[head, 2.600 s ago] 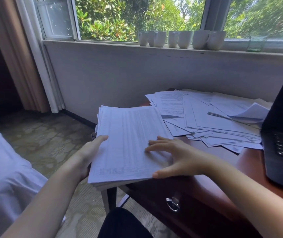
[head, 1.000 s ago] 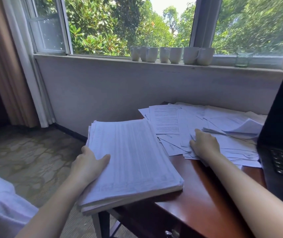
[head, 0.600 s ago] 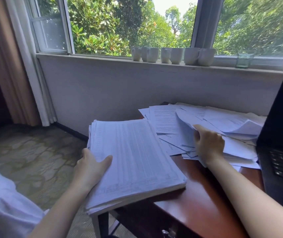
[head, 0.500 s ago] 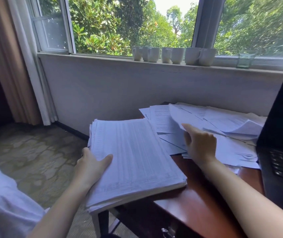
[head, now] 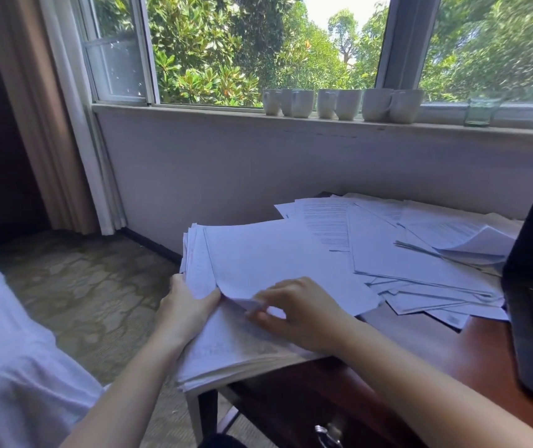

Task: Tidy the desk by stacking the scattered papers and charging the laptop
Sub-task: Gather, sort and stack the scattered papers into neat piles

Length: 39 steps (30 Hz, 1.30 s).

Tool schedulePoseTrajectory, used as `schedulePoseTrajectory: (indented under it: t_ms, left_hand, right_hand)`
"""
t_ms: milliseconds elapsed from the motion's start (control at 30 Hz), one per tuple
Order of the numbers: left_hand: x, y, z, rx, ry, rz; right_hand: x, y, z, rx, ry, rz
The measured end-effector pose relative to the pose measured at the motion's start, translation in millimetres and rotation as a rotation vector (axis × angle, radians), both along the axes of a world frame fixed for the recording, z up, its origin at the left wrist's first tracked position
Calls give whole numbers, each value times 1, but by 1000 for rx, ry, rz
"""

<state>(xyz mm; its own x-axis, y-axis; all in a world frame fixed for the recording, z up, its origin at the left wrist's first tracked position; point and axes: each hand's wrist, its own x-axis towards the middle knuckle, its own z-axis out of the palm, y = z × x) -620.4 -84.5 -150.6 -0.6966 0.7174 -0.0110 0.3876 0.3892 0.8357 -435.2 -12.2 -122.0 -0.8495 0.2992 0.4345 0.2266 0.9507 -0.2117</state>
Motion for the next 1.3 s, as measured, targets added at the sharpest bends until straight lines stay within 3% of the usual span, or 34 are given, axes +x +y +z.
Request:
schedulePoseTrajectory:
  t_ms: [100,233,367,467,600,833,1000,1133,1300]
  left_hand:
    - [-2,2,-5,43,-12,14]
    - [-4,4,-10,74,-21,6]
    - [-6,7,-12,80,-46,10]
    - [-8,8,-14,83,-56,10]
    - [-10,9,-15,93,-97,1]
    - [-23,16,2,89,-396,-73]
    - [-23,11,-4,78,-237,-129]
    - [-28,5,-6,59,-241,-164]
    - [-30,3,-11,160,-215,-79]
  right_hand:
    - [4,5,8,-134,-4,-63]
    - [18,33,15,-107,113,-425]
    - [45,70,18,-344,166,-727]
    - [54,83,13,-532,156,-786]
    - [49,81,3,-714,169,-692]
    - [38,61,4,-508,116,-543]
    - [24,42,-2,-335,71,-625]
    - [26,42,3,-283,-37,-696]
    - [36,68,10,-253,47,-736]
